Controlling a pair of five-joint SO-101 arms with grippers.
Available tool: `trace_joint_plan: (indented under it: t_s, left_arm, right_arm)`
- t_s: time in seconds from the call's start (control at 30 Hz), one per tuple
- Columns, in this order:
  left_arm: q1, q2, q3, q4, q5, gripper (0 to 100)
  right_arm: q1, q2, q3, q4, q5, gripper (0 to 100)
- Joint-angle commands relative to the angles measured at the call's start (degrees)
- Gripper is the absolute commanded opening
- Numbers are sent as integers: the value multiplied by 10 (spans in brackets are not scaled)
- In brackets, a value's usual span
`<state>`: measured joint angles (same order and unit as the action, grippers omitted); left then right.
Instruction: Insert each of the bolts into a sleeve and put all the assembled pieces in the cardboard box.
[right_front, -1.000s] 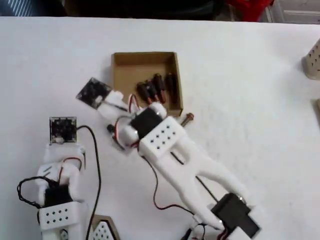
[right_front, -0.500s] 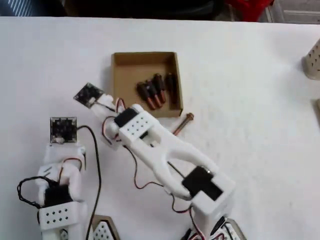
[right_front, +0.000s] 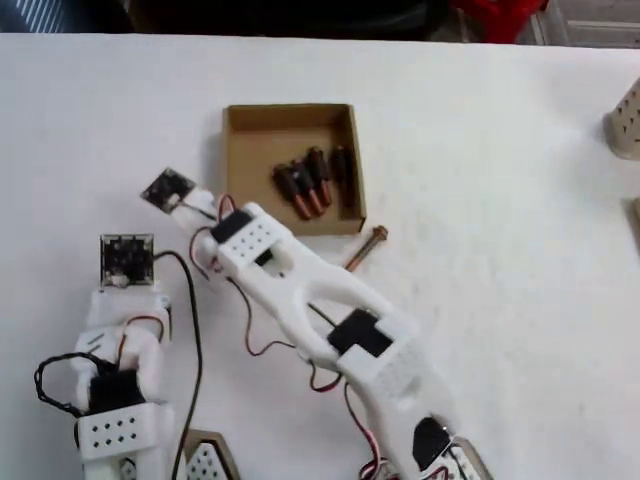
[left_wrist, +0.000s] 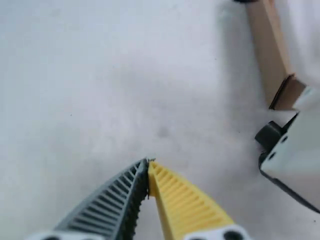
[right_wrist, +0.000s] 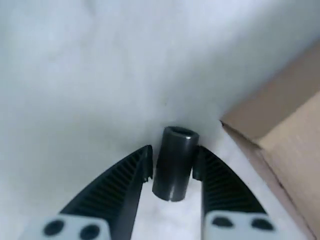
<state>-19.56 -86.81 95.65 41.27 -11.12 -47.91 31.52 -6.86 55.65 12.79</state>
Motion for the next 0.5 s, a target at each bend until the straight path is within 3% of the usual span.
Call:
trace_joint_plan:
  t_s: [0.0,0.17,0.33,0.47]
  left_arm:
    - [-4,-9,-30,2,-4,24]
    - [-4,-9,-30,2,-4,24]
    - [-4,-9,-30,2,-4,24]
    - [-5,-9,-30,2,-4,24]
  right_arm:
    - [15,11,-55,18,-4,124]
    - [19,24,-66,29,-4,117]
    - [20,25,-67,41,-4,12]
    - [21,25,-67,57,-1,27]
